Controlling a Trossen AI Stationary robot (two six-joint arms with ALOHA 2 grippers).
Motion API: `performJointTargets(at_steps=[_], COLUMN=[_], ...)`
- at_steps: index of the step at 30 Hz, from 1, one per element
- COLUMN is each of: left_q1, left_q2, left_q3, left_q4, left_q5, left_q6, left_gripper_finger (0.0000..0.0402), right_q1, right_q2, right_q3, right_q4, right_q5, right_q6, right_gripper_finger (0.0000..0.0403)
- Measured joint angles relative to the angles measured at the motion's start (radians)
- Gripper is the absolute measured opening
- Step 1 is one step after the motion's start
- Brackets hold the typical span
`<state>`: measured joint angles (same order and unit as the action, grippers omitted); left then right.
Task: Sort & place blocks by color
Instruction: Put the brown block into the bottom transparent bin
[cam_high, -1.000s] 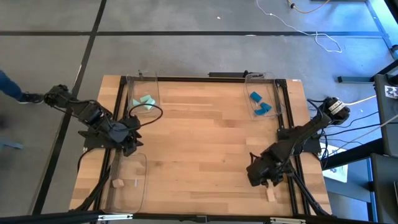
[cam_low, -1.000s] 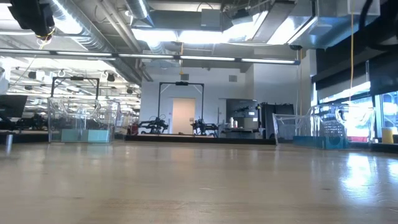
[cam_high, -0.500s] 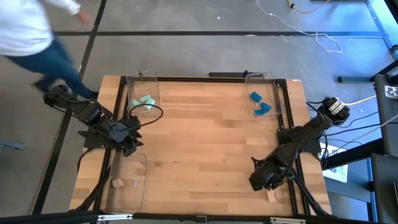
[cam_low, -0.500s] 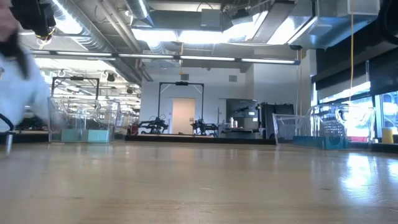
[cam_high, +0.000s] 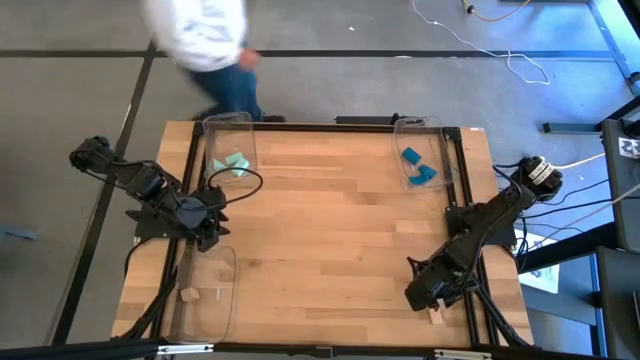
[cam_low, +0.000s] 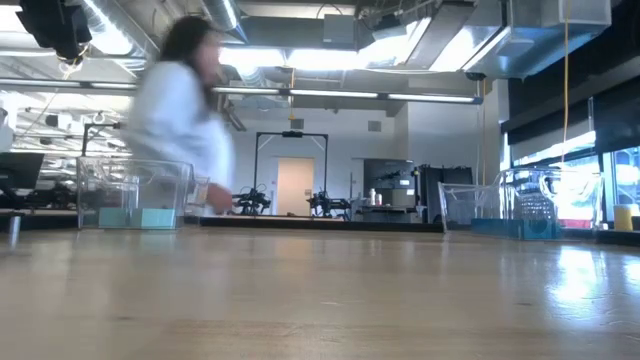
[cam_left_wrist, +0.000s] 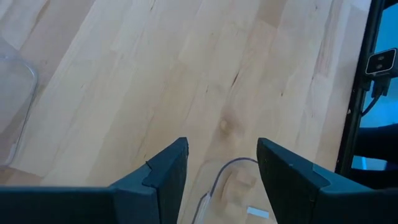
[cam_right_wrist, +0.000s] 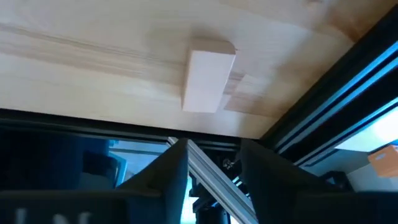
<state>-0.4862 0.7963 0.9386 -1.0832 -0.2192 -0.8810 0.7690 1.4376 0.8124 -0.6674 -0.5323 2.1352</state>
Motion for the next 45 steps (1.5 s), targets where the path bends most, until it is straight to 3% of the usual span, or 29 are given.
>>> performJointTargets(at_steps=[7,28,36,45], left_q1=[0.0,0.0,0.0,0.0], left_q2=[0.0,0.0,0.0,0.0], left_q3=[0.0,0.0,0.0,0.0], left_q4=[0.0,0.0,0.0,0.003], left_q5=[0.0,0.0,0.0,0.0], left_q6=[0.002,0.001,0.0,-0.034], left_gripper_finger=[0.0185,0.0184,0.0184,0.0185], right_q1=[0.044,0.06,0.046,0.005], right_q2=[0.038,0.299,0.308,0.31], right_q3=[0.0,0.004,0.005,0.009], right_q4=[0.042,0.148,0.145,0.123], right_q5=[0.096,0.033,0.071,0.075], right_q6=[0.086,0.025,-0.002,-0.117], right_gripper_finger=[0.0185,0.0188,0.0133,0.013])
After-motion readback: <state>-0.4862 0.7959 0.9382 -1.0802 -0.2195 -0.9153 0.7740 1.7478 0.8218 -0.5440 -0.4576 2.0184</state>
